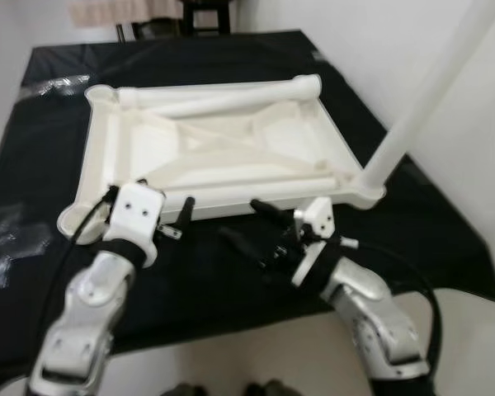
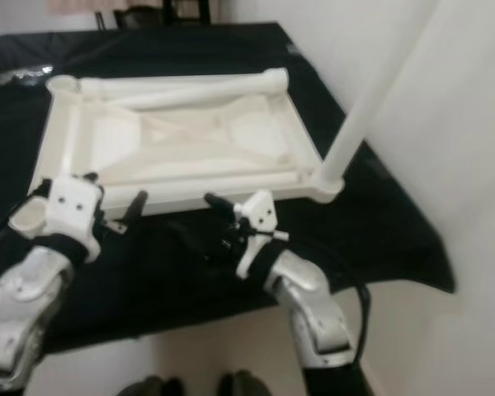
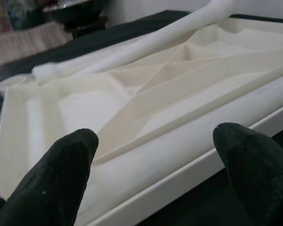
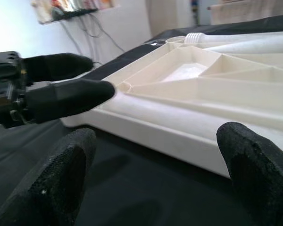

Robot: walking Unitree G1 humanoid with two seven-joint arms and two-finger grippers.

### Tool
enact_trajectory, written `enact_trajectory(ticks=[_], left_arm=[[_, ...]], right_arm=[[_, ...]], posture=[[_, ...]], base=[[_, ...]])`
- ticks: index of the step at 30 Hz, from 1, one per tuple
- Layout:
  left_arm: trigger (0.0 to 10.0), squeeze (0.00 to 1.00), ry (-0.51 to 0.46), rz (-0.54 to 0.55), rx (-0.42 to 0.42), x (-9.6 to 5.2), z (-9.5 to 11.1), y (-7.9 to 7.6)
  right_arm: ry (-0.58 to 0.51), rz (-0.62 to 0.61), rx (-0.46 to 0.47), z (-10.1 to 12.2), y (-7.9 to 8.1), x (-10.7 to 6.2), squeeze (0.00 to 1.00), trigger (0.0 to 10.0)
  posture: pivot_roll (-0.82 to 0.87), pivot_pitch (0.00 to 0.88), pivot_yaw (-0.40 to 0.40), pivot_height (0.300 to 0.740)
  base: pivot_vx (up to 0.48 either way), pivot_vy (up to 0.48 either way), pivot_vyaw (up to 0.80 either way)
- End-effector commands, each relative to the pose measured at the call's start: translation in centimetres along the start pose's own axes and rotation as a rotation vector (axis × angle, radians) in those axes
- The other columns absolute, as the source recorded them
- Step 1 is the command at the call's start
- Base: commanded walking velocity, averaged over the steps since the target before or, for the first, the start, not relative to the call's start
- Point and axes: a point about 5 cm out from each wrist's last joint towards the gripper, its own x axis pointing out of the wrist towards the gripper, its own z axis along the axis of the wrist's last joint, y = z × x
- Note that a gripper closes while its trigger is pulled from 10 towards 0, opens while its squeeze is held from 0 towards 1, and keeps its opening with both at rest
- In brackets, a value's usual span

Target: Building children table

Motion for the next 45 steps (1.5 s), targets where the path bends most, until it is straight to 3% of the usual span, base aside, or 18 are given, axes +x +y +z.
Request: enact_trajectory(ticks=[1,3,5,6,7,14,18,19,22,34,40,45], left_arm=[[10.0,0.0,0.048,0.011,-0.04,-0.1,-0.8,0.4],[10.0,0.0,0.048,0.011,-0.04,-0.1,-0.8,0.4],[10.0,0.0,0.104,-0.047,-0.168,0.4,-1.3,0.2],[10.0,0.0,0.104,-0.047,-0.168,0.4,-1.3,0.2],[10.0,0.0,0.126,-0.078,-0.244,0.9,-1.4,0.1],[10.0,0.0,0.208,-0.109,-0.364,2.2,-1.8,-0.1],[10.0,0.0,0.233,-0.257,-0.581,3.5,-0.5,-1.3],[10.0,0.0,0.233,-0.257,-0.581,3.5,-0.5,-1.3],[10.0,0.0,0.235,-0.399,-0.623,4.0,0.7,-1.9],[10.0,0.0,0.339,-0.489,-0.595,5.7,1.5,-2.8],[10.0,0.0,0.459,-0.618,-0.713,7.6,2.3,-4.5],[10.0,0.0,0.489,-0.629,-0.731,8.5,2.6,-4.5]], right_arm=[[-0.015,-0.005,-0.024,0.3,0.1,0.5,0.0,10.0],[-0.015,-0.005,-0.024,0.3,0.1,0.5,0.0,10.0],[-0.02,-0.026,-0.047,0.7,-0.2,1.3,0.0,10.0],[-0.02,-0.026,-0.047,0.7,-0.2,1.3,0.0,10.0],[-0.022,-0.039,-0.061,0.9,-0.4,1.7,0.0,10.0],[-0.028,-0.073,-0.081,1.2,-0.8,2.3,0.0,10.0],[-0.031,-0.103,-0.096,1.3,-1.0,2.5,0.0,10.0],[-0.031,-0.103,-0.096,1.3,-1.0,2.5,0.0,10.0],[-0.03,-0.124,-0.107,1.3,-1.3,2.5,0.0,10.0],[-0.028,-0.157,-0.12,1.3,-1.7,2.5,0.0,10.0],[-0.027,-0.173,-0.131,1.5,-1.9,2.4,0.0,10.0],[-0.027,-0.177,-0.136,1.6,-1.9,2.3,0.0,10.0]], posture=[[0.09,0.206,-0.084,0.74],[0.09,0.206,-0.084,0.74],[0.09,0.21,-0.091,0.74],[0.09,0.21,-0.091,0.74],[0.09,0.212,-0.091,0.74],[0.08,0.22,-0.088,0.74],[0.07,0.224,-0.078,0.74],[0.07,0.224,-0.078,0.74],[0.06,0.224,-0.074,0.74],[0.05,0.226,-0.071,0.74],[0.03,0.235,-0.067,0.74],[0.02,0.242,-0.061,0.74]], base=[[0.0,0.0,0.0],[0.0,0.0,0.0],[0.0,0.0,0.0],[0.0,0.0,0.0],[0.0,0.0,0.0],[0.0,0.0,0.0],[0.0,0.0,0.0],[0.0,0.0,0.0],[0.0,0.0,0.0],[0.0,0.0,0.0],[0.0,0.0,0.0],[0.0,0.0,0.0]])
